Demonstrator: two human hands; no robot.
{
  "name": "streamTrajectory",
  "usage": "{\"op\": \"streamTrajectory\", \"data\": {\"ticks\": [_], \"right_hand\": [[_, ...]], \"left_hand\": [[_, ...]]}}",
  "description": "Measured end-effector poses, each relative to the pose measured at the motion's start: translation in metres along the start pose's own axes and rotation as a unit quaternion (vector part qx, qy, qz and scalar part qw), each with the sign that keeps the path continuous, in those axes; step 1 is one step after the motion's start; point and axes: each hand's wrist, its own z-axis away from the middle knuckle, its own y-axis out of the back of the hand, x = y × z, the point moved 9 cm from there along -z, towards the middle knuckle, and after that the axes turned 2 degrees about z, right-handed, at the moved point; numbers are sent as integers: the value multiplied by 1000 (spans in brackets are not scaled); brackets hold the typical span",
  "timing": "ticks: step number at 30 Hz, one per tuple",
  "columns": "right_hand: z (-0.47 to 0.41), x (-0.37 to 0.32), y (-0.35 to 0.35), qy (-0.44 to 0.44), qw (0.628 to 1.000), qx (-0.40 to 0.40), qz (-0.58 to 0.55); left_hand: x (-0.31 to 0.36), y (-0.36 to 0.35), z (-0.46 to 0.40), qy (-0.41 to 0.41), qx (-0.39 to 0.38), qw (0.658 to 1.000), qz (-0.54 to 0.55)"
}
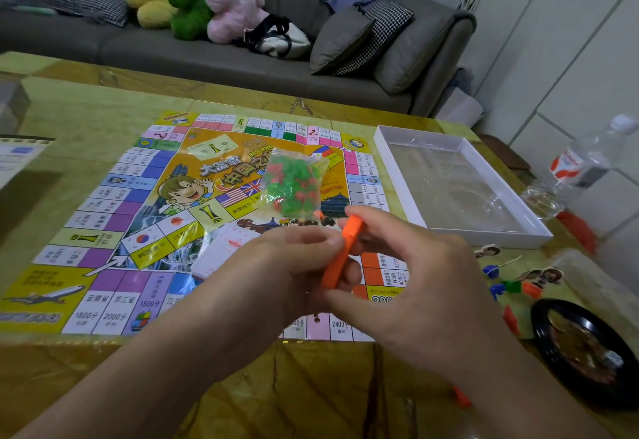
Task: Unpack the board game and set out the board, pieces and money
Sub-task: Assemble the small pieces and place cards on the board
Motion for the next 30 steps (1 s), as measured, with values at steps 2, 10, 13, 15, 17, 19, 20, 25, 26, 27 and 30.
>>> {"op": "streamTrajectory", "data": {"ticks": [2, 10, 13, 15, 17, 19, 20, 25, 26, 27, 30], "right_hand": [[0, 2, 0, -2, 1000, -6, 8], [2, -4, -7, 41, 997, -34, 65], [3, -5, -8, 53, 996, -25, 66], [2, -6, -5, 49, 997, -10, 64], [2, -8, -2, 49, 997, 2, 68], [3, -8, -3, 53, 996, 6, 70], [3, -8, -3, 54, 996, 7, 71], [2, -7, -1, 47, 996, 18, 75], [1, -7, -2, 45, 996, 17, 72], [1, -6, -2, 42, 997, 15, 67], [0, -6, -4, 39, 998, 4, 54]], "left_hand": [[5, 3, 0, -28, -8, 999, -31], [6, 11, -1, -63, 5, 995, -76], [6, 10, -1, -64, 5, 994, -84], [6, 9, 0, -68, 5, 995, -68], [8, 10, 1, -73, 7, 996, -58], [8, 10, 1, -73, 13, 995, -65], [8, 11, 1, -73, 16, 995, -69], [10, 12, 0, -79, 21, 994, -70], [10, 11, 0, -80, 19, 994, -72], [9, 11, 0, -81, 14, 994, -75], [7, 12, 0, -82, 9, 993, -87]]}}
